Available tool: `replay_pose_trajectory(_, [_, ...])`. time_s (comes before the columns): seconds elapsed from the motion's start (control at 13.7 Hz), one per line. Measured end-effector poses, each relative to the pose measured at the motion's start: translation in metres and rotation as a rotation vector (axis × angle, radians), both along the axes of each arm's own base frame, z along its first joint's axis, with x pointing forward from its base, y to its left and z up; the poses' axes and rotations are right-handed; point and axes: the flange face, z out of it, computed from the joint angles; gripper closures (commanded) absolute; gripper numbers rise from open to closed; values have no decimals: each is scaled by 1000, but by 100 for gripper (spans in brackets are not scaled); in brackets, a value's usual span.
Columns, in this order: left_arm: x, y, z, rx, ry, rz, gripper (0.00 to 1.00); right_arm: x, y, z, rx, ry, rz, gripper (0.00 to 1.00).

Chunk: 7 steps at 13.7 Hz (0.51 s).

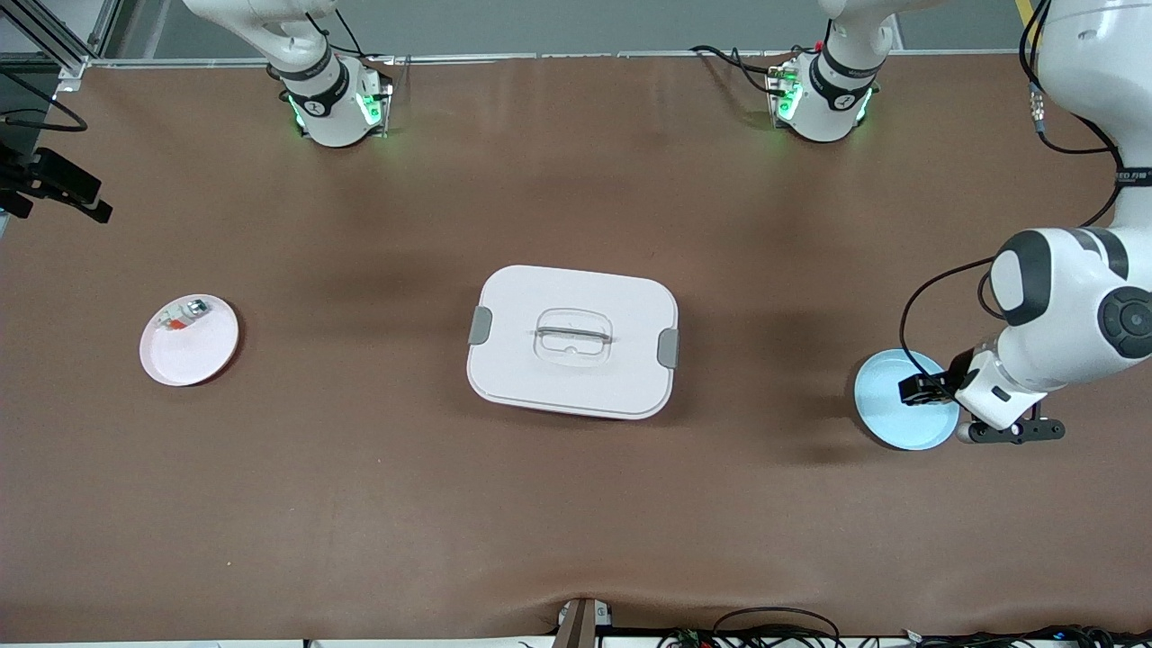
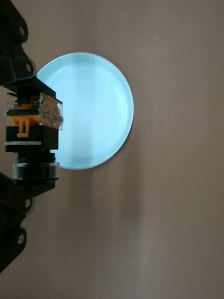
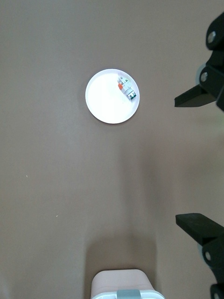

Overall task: Transfer orange switch to right arm and place
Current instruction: 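Lift the orange switch off the blue plate with the left gripper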

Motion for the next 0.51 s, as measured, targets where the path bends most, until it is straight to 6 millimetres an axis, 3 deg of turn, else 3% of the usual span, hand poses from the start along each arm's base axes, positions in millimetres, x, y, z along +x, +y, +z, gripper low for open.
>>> replay_pose_trajectory(0.29, [-3, -44, 69, -61, 69, 130, 100, 0, 0, 0, 0, -3, 0, 0])
replay_pose_trajectory(0.51, [-6, -93, 113, -114, 87, 218, 100, 0, -2, 1, 0, -6, -4, 0])
